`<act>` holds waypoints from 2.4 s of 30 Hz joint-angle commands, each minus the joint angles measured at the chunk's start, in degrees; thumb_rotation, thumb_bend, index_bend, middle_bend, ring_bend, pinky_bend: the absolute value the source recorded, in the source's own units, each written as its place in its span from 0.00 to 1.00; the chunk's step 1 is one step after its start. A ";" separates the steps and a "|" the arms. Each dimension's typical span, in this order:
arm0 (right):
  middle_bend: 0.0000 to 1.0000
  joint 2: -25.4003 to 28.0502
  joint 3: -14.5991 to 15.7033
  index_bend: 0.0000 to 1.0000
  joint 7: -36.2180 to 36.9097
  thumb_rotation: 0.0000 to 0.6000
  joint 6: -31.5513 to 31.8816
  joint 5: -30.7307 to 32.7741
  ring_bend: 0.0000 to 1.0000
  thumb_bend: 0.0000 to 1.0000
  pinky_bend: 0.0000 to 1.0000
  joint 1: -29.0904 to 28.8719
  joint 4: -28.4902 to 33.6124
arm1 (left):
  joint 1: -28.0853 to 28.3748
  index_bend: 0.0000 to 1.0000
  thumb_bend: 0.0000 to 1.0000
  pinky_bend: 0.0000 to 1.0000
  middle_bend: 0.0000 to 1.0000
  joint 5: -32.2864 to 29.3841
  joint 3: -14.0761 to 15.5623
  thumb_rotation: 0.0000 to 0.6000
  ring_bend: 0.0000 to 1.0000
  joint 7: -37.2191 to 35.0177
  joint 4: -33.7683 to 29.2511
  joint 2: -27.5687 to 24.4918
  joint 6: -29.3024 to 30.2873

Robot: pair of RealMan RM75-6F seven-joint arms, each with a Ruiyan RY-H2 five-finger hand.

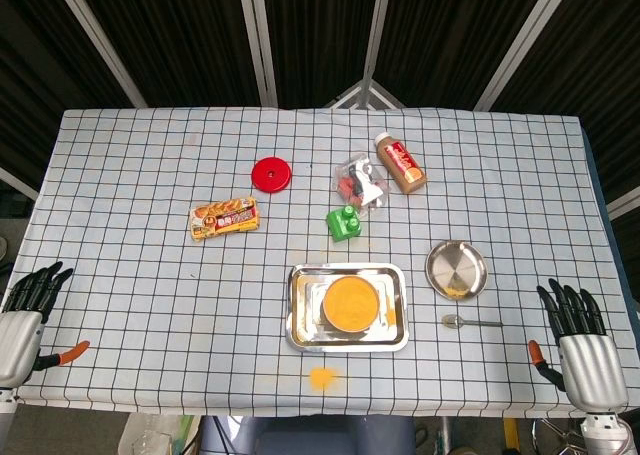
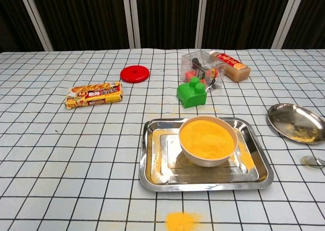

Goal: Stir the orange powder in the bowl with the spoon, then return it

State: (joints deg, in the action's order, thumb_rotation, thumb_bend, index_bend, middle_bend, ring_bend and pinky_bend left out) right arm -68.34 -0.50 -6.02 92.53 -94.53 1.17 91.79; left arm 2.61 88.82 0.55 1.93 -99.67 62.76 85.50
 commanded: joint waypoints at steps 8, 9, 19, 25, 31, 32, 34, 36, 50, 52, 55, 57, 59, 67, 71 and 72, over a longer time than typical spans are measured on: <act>0.00 0.04 0.34 0.00 -0.70 1.00 -0.90 0.09 0.00 0.44 0.00 -0.17 0.96 | -0.23 0.00 0.00 0.00 0.00 0.42 0.04 1.00 0.00 -0.55 0.27 -0.07 0.68; 0.00 -0.15 0.40 0.03 -1.11 1.00 -1.05 -0.05 0.00 0.44 0.00 -0.26 1.15 | -0.23 0.00 0.00 0.00 0.00 0.46 0.05 1.00 0.00 -0.67 0.28 -0.07 0.70; 0.04 -3.54 0.54 0.35 -8.70 1.00 -6.48 2.16 0.00 0.44 0.00 -2.06 2.18 | -0.16 0.00 0.00 0.00 0.00 0.66 0.00 1.00 0.00 -1.05 0.12 -0.26 0.80; 0.08 -7.46 0.22 0.42 -14.24 1.00 -10.68 5.07 0.00 0.44 0.00 -3.41 -0.17 | 0.11 0.00 0.00 0.00 0.00 0.54 -0.16 1.00 0.00 -0.79 0.04 -0.15 0.48; 0.08 -11.21 -1.82 0.44 -16.37 1.00 -14.26 9.44 0.00 0.44 0.00 -5.23 -3.10 | 0.58 0.00 0.00 0.00 0.00 -0.41 -0.50 1.00 0.00 -0.74 -0.01 -0.06 -0.48; 0.08 -11.78 -2.09 0.44 -16.52 1.00 -14.95 10.17 0.00 0.44 0.00 -5.55 -3.68 | 0.67 0.00 0.00 0.00 0.00 -0.59 -0.55 1.00 0.00 -0.75 -0.04 -0.04 -0.67; 0.08 -12.50 -2.34 0.44 -16.75 1.00 -15.84 11.04 0.00 0.44 0.00 -5.96 -4.49 | 0.78 0.00 0.00 0.00 0.00 -0.79 -0.63 1.00 0.00 -0.69 -0.06 -0.01 -0.89; 0.08 -13.52 -2.51 0.44 -17.25 1.00 -17.00 11.93 0.00 0.44 0.00 -6.54 -5.82 | 0.93 0.00 0.00 0.00 0.00 -1.05 -0.68 1.00 0.00 -0.49 -0.08 0.02 -1.21; 0.13 -17.86 -3.14 0.50 -18.41 1.00 -20.03 14.20 0.00 0.44 0.00 -8.91 -11.88 | 0.92 0.00 0.00 0.00 0.00 -1.34 -0.64 1.00 0.00 -0.04 -0.38 0.06 -1.24; 0.13 -18.50 -3.43 0.50 -18.27 1.00 -20.35 14.58 0.00 0.44 0.00 -9.28 -12.89 | 0.93 0.00 0.00 0.00 0.00 -1.51 -0.67 1.00 0.00 -0.11 -0.45 0.06 -1.31; 0.13 -19.23 -3.97 0.50 -18.06 1.00 -20.79 15.38 0.00 0.44 0.00 -9.77 -14.20 | 0.97 0.00 0.00 0.00 0.00 -1.73 -0.70 1.00 0.00 -0.10 -0.49 0.04 -1.46; 0.13 -19.54 -4.29 0.50 -17.89 1.00 -20.99 15.87 0.00 0.44 0.00 -9.97 -14.72 | 1.00 0.00 0.00 0.00 0.00 -1.78 -0.71 1.00 0.00 -0.05 -0.50 0.04 -1.52; 0.13 -19.79 -4.61 0.50 -17.71 1.00 -21.19 16.39 0.00 0.44 0.00 -10.15 -15.22 | 1.02 0.00 0.00 0.00 0.00 -1.78 -0.71 1.00 0.00 0.00 -0.53 0.05 -1.52; 0.13 -20.26 -5.09 0.50 -17.39 1.00 -22.03 18.19 0.00 0.44 0.00 -10.58 -17.04 | 1.05 0.00 0.00 0.00 0.00 -2.04 -0.72 1.00 0.00 0.06 -0.67 0.02 -1.67; 0.13 -20.42 -4.71 0.50 -17.60 1.00 -21.93 18.22 0.00 0.44 0.00 -10.62 -17.51 | 1.04 0.00 0.00 0.00 0.00 -2.02 -0.70 1.00 0.00 -0.04 -0.70 -0.03 -1.62; 0.13 -20.44 -4.70 0.50 -17.59 1.00 -21.89 18.23 0.00 0.44 0.00 -10.62 -17.51 | 1.04 0.00 0.00 0.00 0.00 -2.01 -0.70 1.00 0.00 -0.04 -0.70 -0.03 -1.62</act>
State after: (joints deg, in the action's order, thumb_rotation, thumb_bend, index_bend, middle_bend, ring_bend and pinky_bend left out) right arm -88.78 -5.21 -23.61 70.65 -76.29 -9.44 74.29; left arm 3.65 86.81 -0.15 1.88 -100.37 62.73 83.88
